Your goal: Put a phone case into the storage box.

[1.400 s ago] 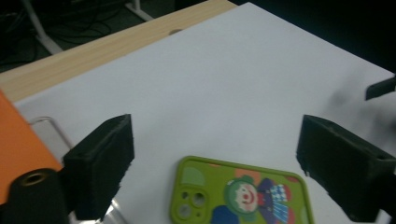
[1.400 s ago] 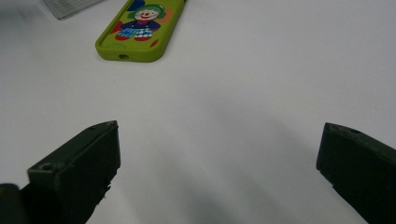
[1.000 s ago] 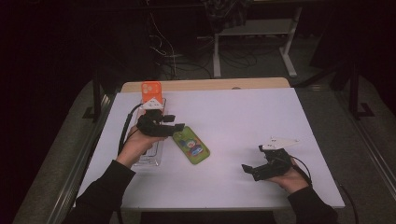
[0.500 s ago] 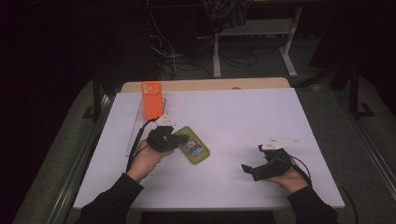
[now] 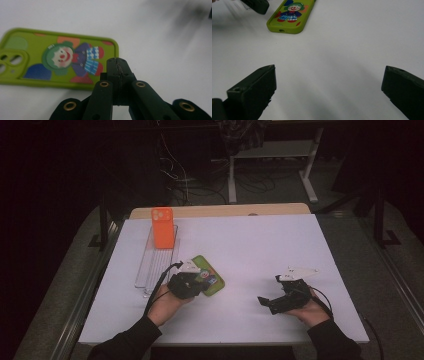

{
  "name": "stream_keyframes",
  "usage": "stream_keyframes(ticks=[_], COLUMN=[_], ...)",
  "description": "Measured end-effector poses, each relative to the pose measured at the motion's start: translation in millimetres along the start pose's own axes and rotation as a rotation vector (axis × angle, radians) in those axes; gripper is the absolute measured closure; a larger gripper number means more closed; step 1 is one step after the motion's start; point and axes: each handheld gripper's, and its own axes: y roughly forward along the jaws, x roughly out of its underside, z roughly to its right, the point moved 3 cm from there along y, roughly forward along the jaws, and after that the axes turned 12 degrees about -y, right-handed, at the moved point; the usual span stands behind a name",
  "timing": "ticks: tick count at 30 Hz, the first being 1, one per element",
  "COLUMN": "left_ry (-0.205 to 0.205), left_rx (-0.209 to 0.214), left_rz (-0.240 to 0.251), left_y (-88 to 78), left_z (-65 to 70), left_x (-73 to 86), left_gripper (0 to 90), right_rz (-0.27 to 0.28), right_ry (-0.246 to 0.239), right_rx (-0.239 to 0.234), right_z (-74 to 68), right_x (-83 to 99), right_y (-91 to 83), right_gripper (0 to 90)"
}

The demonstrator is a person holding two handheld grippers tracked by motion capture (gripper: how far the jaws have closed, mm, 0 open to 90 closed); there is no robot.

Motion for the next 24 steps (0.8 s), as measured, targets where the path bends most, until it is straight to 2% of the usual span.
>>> stream_keyframes(ticks=[3,6,9,17,22,24], left_ry=[0.009,0.037,0.05,0.027,-0.015,-0.005], left_rx=[-0.005,-0.029,-0.036,-0.019,0.021,0.025], left_rz=[-0.003,0.006,-0.014,-0.035,-0.026,-0.029], left_y=[6.0,11.5,14.5,22.0,27.1,29.4], left_z=[0.7,0.9,-1.1,-2.2,2.1,3.6], left_x=[2.5,-1.0,-1.2,-0.4,-2.7,-4.2], left_gripper=[89.7,89.7,89.7,89.8,89.8,89.8], right_rz=[0.001,-0.005,0.0,-0.003,-0.001,0.002], right_ry=[0.0,-0.012,-0.017,-0.011,-0.005,-0.008], right_rx=[-0.001,0.003,0.004,0.005,0.004,0.006], right_z=[0.0,0.2,-0.2,-0.5,-0.8,-0.3], right_x=[-0.2,0.3,0.1,0.4,0.4,0.4], right_y=[0.3,1.0,0.2,-0.5,-0.5,-0.6], right_gripper=[0.0,0.0,0.0,0.0,0.0,0.0])
